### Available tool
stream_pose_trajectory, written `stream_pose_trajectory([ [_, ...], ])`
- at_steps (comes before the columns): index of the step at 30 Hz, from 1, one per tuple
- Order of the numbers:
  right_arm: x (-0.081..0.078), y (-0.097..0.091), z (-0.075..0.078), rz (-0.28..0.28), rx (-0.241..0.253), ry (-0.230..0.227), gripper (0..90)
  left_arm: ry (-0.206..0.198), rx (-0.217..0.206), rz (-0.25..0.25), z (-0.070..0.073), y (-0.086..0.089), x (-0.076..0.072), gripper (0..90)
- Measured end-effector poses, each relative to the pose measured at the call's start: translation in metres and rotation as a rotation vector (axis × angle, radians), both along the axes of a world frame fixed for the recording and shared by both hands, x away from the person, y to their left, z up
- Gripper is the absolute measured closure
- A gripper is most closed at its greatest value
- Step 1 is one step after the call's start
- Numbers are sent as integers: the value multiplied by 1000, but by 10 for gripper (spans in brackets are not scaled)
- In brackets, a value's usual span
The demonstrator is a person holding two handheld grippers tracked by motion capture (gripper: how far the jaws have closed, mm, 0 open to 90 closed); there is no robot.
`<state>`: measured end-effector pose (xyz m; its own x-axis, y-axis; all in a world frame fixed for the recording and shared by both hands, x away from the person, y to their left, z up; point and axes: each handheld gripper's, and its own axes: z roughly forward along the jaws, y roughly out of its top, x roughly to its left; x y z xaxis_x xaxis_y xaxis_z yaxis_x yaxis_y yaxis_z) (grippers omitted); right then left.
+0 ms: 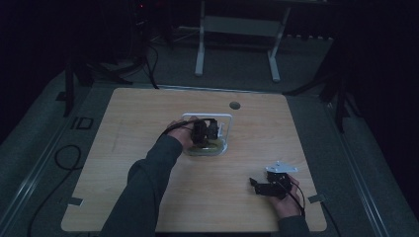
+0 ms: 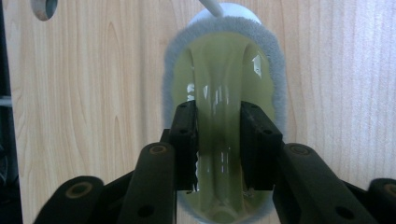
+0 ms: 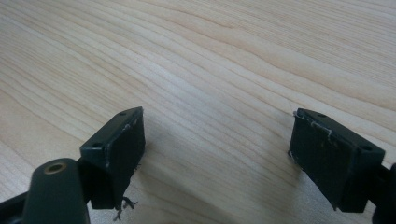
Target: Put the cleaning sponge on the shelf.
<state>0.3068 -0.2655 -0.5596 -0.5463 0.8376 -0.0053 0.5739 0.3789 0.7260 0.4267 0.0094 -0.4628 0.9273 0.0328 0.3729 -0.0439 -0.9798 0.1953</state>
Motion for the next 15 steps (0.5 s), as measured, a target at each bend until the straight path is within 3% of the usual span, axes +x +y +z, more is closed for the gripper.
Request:
stream_pose_trajectory([
  [15, 0, 0, 0, 1, 0, -1, 178, 2, -19, 43, 6, 3, -6, 548],
])
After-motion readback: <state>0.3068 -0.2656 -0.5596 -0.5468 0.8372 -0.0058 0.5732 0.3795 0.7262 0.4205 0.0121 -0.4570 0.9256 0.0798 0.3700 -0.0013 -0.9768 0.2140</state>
